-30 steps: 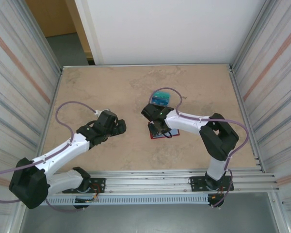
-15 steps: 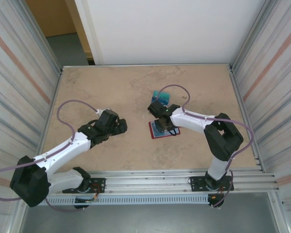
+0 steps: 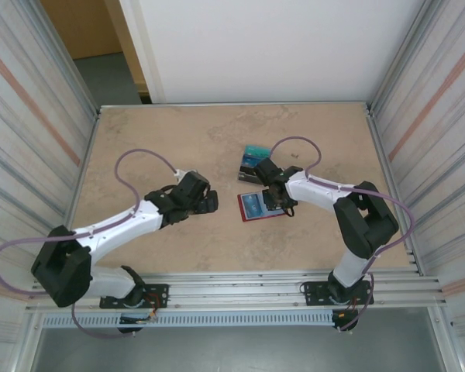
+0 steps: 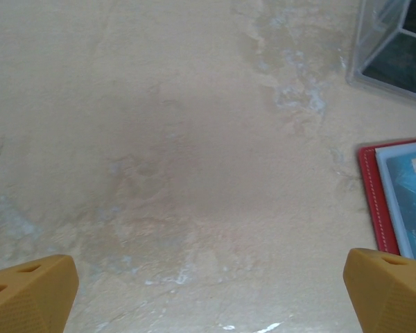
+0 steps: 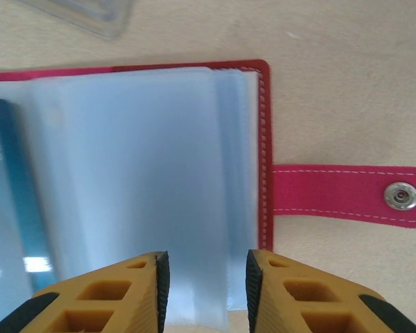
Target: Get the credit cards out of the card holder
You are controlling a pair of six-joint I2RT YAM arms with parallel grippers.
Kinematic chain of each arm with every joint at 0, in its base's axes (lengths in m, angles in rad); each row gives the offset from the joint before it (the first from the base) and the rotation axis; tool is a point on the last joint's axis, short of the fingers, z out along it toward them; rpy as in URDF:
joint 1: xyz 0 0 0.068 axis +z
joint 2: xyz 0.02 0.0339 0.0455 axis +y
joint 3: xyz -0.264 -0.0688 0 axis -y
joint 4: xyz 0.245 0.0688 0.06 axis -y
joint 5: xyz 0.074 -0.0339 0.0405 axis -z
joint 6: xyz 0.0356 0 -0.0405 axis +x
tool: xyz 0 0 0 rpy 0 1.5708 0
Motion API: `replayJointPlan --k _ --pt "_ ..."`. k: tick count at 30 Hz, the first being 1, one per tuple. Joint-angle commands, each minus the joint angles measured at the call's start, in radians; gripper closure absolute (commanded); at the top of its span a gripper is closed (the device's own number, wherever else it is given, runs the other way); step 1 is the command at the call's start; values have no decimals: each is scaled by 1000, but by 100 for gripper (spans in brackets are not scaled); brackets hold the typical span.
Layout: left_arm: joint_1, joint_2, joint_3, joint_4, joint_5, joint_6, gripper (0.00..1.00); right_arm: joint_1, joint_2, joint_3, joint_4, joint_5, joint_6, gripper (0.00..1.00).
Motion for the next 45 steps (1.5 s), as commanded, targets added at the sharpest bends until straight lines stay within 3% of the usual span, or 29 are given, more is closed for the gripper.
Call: replayJointPlan --k 1,14,22,29,45 --pt "-35 61 62 16 -29 37 1 -23 -31 -29 22 -33 -1 66" --pt "-127 328 213 64 15 71 1 -81 -127 -48 29 -113 -15 71" --pt "-133 426 244 90 37 71 1 -120 -200 -60 82 -319 -2 71" --pt "-132 483 263 109 45 70 1 -137 -128 -57 167 -521 12 72" --pt "-132 505 238 94 41 61 1 -137 45 -23 226 -610 15 72"
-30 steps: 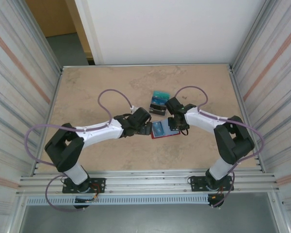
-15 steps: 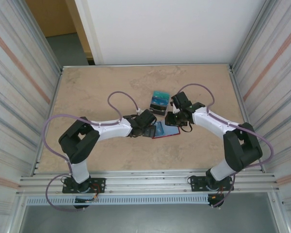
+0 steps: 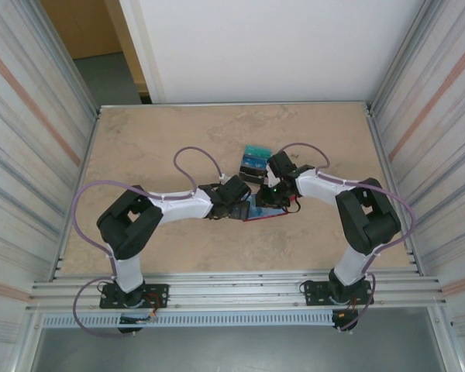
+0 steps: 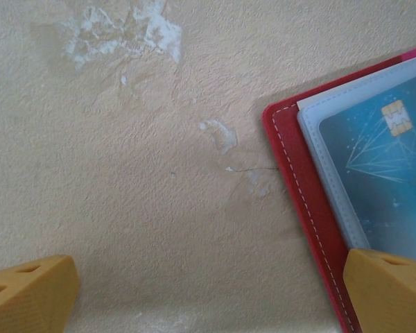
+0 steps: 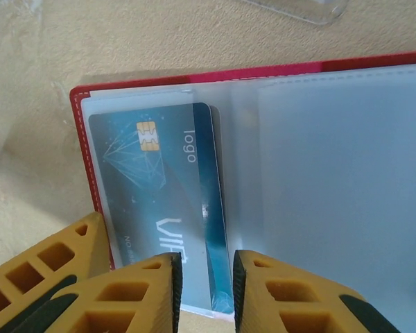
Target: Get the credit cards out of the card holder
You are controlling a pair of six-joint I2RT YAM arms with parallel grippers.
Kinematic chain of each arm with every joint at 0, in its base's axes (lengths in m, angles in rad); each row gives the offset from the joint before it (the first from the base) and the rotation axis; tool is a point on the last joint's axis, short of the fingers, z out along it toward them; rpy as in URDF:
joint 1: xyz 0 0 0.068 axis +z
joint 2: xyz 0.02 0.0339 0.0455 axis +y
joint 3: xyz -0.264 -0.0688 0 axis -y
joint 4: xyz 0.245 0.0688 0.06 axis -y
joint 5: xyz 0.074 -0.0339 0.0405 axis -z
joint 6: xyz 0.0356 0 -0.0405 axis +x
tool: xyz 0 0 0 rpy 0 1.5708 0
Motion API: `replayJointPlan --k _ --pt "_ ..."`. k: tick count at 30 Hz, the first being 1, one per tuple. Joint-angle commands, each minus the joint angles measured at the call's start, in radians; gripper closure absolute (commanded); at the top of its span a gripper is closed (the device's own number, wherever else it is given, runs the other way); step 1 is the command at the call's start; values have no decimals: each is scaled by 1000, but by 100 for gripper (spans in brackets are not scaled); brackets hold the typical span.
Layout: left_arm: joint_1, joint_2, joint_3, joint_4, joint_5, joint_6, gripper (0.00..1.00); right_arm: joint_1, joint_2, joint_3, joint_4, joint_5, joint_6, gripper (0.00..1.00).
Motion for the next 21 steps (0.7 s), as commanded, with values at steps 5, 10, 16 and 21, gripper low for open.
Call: replayJointPlan --k 5,10,16,21 --pt "-3 8 -6 -12 -7 1 1 -6 54 28 18 -27 13 72" --pt "-3 9 -10 -15 -8 0 1 -8 66 25 27 -37 15 72" --pt "-5 1 -9 -43 -20 -7 1 -8 38 -10 83 -125 52 75" --pt "-7 -19 -16 -84 -32 -23 1 -14 -4 -55 152 -196 97 79"
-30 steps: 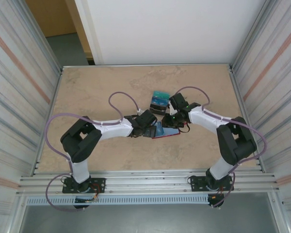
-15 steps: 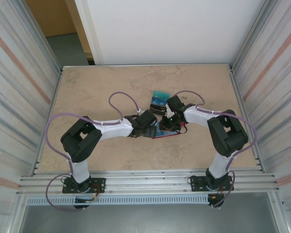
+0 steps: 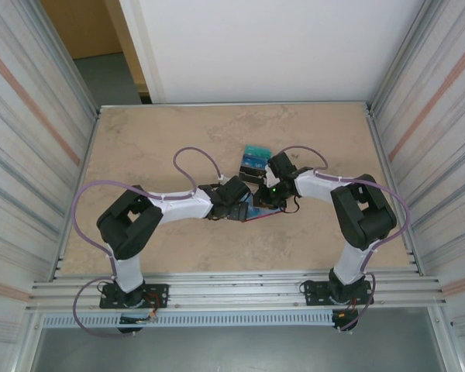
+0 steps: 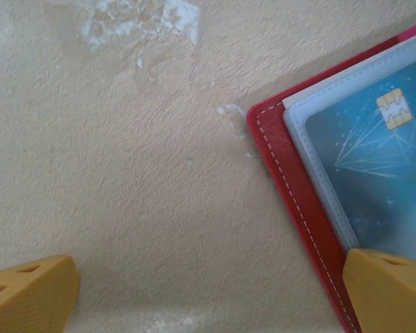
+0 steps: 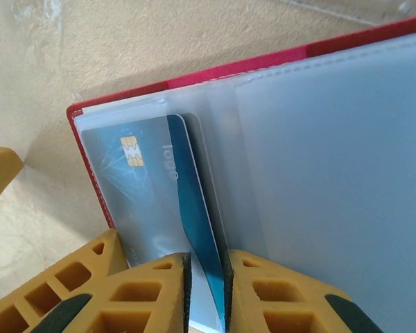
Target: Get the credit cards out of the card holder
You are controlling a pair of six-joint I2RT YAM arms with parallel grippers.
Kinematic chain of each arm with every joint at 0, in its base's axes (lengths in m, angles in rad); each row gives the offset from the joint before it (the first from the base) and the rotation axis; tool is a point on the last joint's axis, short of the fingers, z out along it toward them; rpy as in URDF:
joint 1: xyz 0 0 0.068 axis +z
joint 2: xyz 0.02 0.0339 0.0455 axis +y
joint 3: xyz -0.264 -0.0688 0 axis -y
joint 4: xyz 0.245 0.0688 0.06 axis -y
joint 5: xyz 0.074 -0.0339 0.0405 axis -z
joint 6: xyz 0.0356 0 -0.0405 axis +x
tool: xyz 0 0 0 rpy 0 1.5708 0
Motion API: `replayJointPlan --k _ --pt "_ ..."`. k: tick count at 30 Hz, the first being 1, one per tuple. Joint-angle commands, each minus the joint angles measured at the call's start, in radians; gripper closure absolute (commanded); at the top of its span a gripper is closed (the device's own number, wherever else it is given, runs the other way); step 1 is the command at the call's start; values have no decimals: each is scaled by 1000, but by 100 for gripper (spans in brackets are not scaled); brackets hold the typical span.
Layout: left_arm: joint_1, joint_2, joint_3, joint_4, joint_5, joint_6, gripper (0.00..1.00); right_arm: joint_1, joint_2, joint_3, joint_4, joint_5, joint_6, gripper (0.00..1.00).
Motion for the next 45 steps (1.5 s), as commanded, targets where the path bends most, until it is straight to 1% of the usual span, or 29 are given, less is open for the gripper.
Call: replayJointPlan --k 1,7,15,21,25,29,34,38,45 --pt "-7 -25 -20 -59 -26 -21 1 -2 -48 -30 55 -93 51 80" --pt "-7 -70 -43 -120 -62 -45 1 -3 -59 -60 94 -137 80 83" --pt "-6 -95 -48 -164 -97 -45 1 -8 -42 -124 235 -229 149 86" --pt "-7 -100 -53 -170 -105 -59 2 -9 -59 -130 223 -197 135 84" --pt "-7 -132 -47 -154 -120 -60 1 -8 -85 -106 146 -138 92 82" --pt "9 -152 -40 -86 -109 -40 1 -8 -85 -82 81 -87 56 78" --pt "45 -110 -18 -28 -89 -5 1 -8 -65 -70 77 -73 50 76" --pt "68 -65 -6 6 -45 10 1 -5 -49 -60 80 -74 50 75" --pt "72 -27 8 20 -28 31 1 3 -32 -27 61 -69 34 74"
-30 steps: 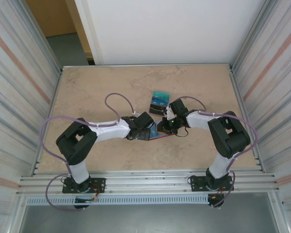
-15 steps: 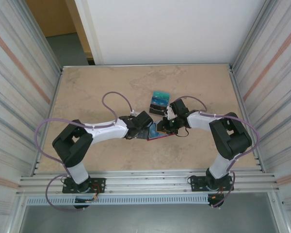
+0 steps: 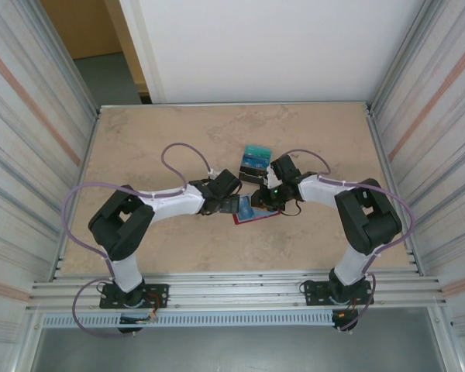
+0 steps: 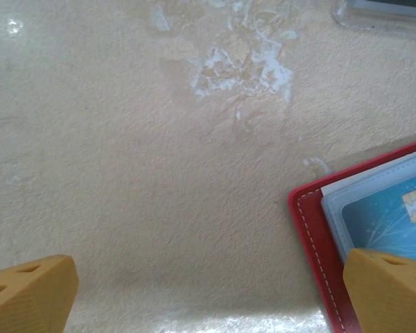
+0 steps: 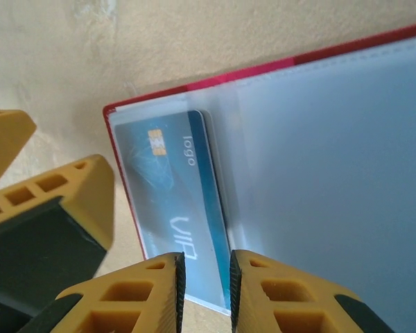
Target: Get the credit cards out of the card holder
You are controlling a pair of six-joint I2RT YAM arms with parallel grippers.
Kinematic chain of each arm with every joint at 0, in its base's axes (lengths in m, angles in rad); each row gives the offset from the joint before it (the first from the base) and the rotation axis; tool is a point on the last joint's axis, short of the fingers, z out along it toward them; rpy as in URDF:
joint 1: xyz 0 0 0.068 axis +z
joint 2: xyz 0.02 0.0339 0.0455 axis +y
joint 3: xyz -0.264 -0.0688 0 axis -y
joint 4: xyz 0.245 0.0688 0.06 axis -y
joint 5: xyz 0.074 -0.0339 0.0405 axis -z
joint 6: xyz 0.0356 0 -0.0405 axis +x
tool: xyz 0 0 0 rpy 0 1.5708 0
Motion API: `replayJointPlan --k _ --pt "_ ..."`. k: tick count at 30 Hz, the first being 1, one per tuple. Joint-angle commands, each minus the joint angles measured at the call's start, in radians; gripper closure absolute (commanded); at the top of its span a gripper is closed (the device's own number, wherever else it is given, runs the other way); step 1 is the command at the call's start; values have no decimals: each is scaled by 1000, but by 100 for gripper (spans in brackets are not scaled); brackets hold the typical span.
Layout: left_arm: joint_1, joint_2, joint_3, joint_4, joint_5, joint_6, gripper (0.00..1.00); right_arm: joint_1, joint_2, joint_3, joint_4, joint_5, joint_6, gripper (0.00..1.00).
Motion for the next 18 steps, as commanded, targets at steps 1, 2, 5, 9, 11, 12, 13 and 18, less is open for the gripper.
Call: replayJointPlan --k 1,2,5,9,11,12,13,18 --pt "1 17 29 14 13 24 1 11 21 38 -34 11 -39 74" --pt "1 18 29 13 13 24 1 13 25 43 -37 14 -42 74" --pt "1 20 20 9 11 20 2 16 40 54 -41 15 -48 74" --pt "1 27 16 -9 13 12 1 18 65 65 -39 10 -50 74" --pt "2 32 12 -16 13 7 1 19 75 66 -33 9 -49 74" --pt "2 35 11 -20 13 4 1 19 79 67 -33 10 -49 73" --pt "3 37 8 -23 12 2 1 19 84 68 -32 10 -47 73" --pt "3 39 -2 -27 10 -1 1 19 92 68 -30 6 -48 73"
